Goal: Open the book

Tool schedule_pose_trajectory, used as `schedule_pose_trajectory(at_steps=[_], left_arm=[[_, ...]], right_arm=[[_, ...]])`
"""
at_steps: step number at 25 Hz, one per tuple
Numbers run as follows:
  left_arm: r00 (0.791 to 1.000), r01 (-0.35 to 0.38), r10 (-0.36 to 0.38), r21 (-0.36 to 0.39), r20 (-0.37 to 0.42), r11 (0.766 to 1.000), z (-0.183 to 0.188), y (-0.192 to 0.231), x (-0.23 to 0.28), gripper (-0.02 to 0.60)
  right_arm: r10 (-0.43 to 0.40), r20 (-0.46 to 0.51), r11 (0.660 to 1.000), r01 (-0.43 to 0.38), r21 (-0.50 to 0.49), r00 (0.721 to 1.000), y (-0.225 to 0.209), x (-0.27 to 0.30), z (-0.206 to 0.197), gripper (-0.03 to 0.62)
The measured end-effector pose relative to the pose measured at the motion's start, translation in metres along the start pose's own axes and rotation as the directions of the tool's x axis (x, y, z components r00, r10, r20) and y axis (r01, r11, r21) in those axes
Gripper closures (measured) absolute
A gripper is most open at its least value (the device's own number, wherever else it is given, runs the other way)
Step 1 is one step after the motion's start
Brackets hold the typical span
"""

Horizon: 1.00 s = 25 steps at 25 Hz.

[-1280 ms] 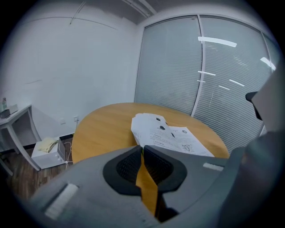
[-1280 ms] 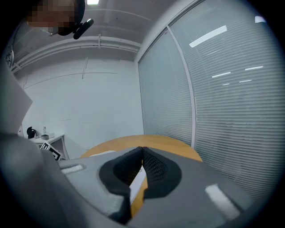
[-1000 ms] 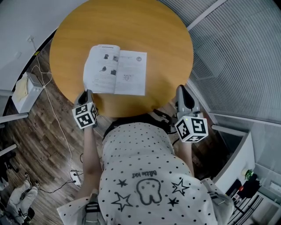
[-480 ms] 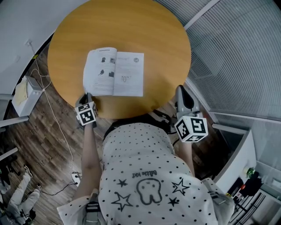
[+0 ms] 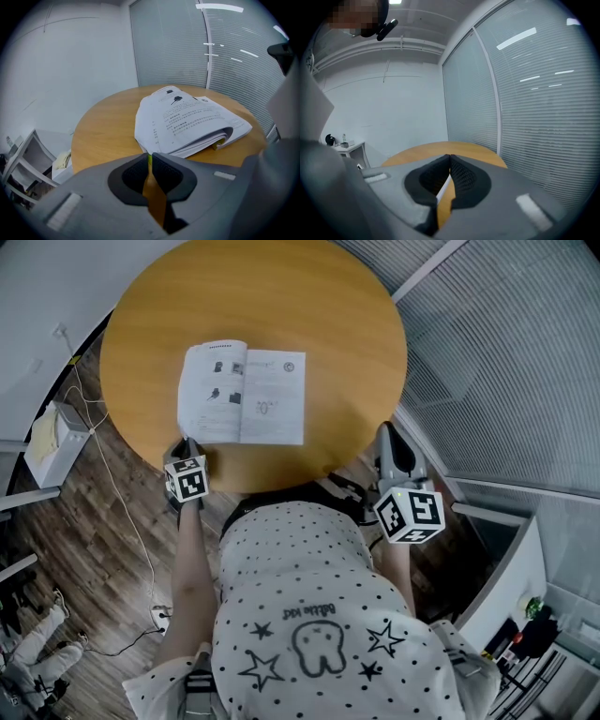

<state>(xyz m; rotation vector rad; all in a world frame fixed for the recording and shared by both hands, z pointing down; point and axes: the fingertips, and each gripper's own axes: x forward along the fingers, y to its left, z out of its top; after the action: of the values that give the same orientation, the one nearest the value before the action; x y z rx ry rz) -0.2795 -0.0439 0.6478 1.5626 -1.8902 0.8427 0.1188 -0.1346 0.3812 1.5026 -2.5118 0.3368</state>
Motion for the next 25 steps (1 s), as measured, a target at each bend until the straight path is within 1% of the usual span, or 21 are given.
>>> schedule_pose_trajectory(at_steps=[3, 7, 10, 11, 13, 14, 16, 18, 21, 24, 25], left_arm=[[1.0, -0.011, 0.011, 0.02, -0.005, 1.0, 0.0, -0.001, 0.0, 0.548], [1.0, -0.017, 0.017, -0.001, -0.011, 1.0, 0.0, 0.0, -0.002, 0.543], [1.0, -0.022, 0.022, -0.024, 0.009, 0.999, 0.004, 0.005, -0.006, 0.519], [1.0, -0.022, 0.023, -0.036, 0.021, 0.999, 0.005, 0.007, -0.007, 0.493], [0.999, -0.018, 0.021, -0.066, 0.04, 0.998, 0.005, 0.012, -0.011, 0.416], [0.999, -0.017, 0.021, -0.079, 0.05, 0.997, 0.006, 0.013, -0.014, 0.389], [0.997, -0.016, 0.022, -0.094, 0.072, 0.995, 0.011, 0.016, -0.022, 0.356], [0.994, -0.017, 0.028, -0.107, 0.102, 0.994, 0.018, 0.017, -0.033, 0.348], [0.985, -0.014, 0.036, -0.128, 0.171, 0.992, 0.038, 0.018, -0.049, 0.348], [0.966, 0.022, 0.013, -0.132, 0.259, 0.991, 0.069, 0.011, -0.068, 0.351], [0.957, 0.036, 0.003, -0.127, 0.291, 0.991, 0.081, 0.007, -0.075, 0.366]], right_arm=[[0.002, 0.001, 1.0, -0.002, 0.004, 1.0, -0.001, -0.002, -0.002, 0.591], [0.003, 0.006, 1.0, -0.003, 0.007, 1.0, -0.002, -0.004, 0.0, 0.591], [0.002, 0.008, 1.0, -0.002, 0.008, 1.0, -0.001, -0.004, -0.001, 0.591], [0.002, 0.008, 1.0, -0.002, 0.009, 1.0, -0.001, -0.004, -0.001, 0.591], [0.003, 0.007, 1.0, -0.003, 0.009, 1.0, 0.001, -0.004, -0.002, 0.591], [0.004, 0.008, 1.0, -0.004, 0.01, 1.0, 0.001, -0.004, -0.002, 0.591], [0.007, 0.009, 1.0, -0.007, 0.011, 1.0, 0.002, -0.004, -0.002, 0.591], [0.013, 0.01, 1.0, -0.013, 0.012, 1.0, 0.002, -0.004, -0.002, 0.591], [0.022, 0.011, 1.0, -0.022, 0.01, 1.0, 0.003, -0.003, -0.002, 0.591], [0.029, 0.013, 1.0, -0.03, 0.011, 0.999, 0.004, -0.002, -0.002, 0.591], [0.032, 0.014, 0.999, -0.032, 0.012, 0.999, 0.004, -0.001, -0.001, 0.591]])
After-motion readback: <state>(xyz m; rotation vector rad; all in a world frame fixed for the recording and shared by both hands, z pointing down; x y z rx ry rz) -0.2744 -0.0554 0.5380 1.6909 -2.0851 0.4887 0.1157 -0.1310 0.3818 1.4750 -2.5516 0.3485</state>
